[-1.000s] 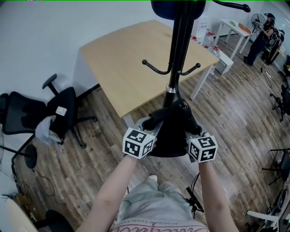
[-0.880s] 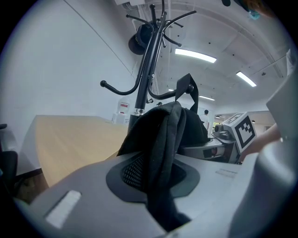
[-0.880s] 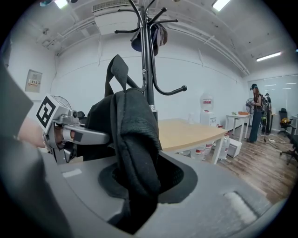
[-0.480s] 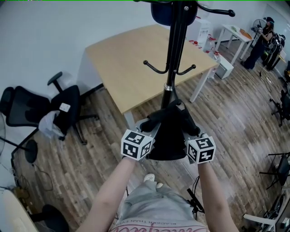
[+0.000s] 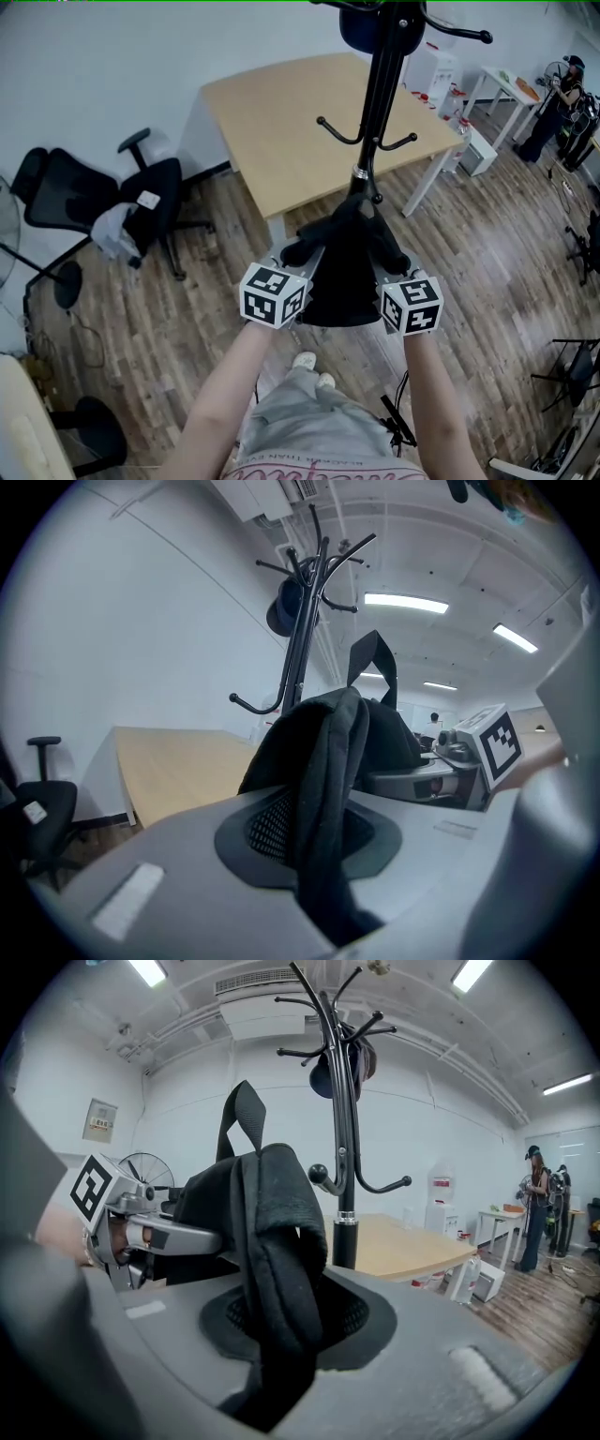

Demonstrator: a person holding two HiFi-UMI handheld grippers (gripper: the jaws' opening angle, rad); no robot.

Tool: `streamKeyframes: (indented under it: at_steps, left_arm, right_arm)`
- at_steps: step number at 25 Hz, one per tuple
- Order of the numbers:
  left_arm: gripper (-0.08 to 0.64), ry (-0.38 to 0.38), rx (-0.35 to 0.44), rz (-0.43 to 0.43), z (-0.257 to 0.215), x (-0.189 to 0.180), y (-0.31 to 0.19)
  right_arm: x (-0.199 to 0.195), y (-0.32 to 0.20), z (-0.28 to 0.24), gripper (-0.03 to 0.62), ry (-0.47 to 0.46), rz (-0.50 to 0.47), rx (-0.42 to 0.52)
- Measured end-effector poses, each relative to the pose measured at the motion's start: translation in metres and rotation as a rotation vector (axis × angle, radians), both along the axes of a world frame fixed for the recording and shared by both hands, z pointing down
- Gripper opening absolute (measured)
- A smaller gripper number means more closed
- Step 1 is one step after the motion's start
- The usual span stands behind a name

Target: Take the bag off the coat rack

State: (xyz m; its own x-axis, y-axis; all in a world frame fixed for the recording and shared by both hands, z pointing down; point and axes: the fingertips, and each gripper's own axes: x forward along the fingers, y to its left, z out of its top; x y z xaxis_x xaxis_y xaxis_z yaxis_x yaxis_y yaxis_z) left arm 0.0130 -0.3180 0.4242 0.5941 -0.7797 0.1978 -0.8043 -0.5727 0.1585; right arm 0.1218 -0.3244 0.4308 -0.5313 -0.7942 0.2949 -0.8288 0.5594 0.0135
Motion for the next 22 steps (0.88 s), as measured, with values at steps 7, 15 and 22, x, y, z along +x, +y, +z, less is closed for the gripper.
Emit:
streamKeyframes:
  at_steps: [7, 15, 22]
  left_arm:
    - [0.074, -0.002, 0.063, -0.053, -0.028, -0.034, 0.008]
    - [0.071, -0.015, 0.127, -0.095, -0.059, -0.079, 0.011]
    - [0.067, -0.027, 0.193, -0.141, -0.093, -0.119, 0.013]
  right_arm:
    - [-0.034, 0.005, -0.03, 0.087, -0.007, -0.051, 0.071]
    - [-0.079, 0.006, -0.062, 0.081, -0.007, -0.09, 0.126]
    - [-0.12, 0.004, -0.096, 0.077, -0.005, -0.142, 0.202]
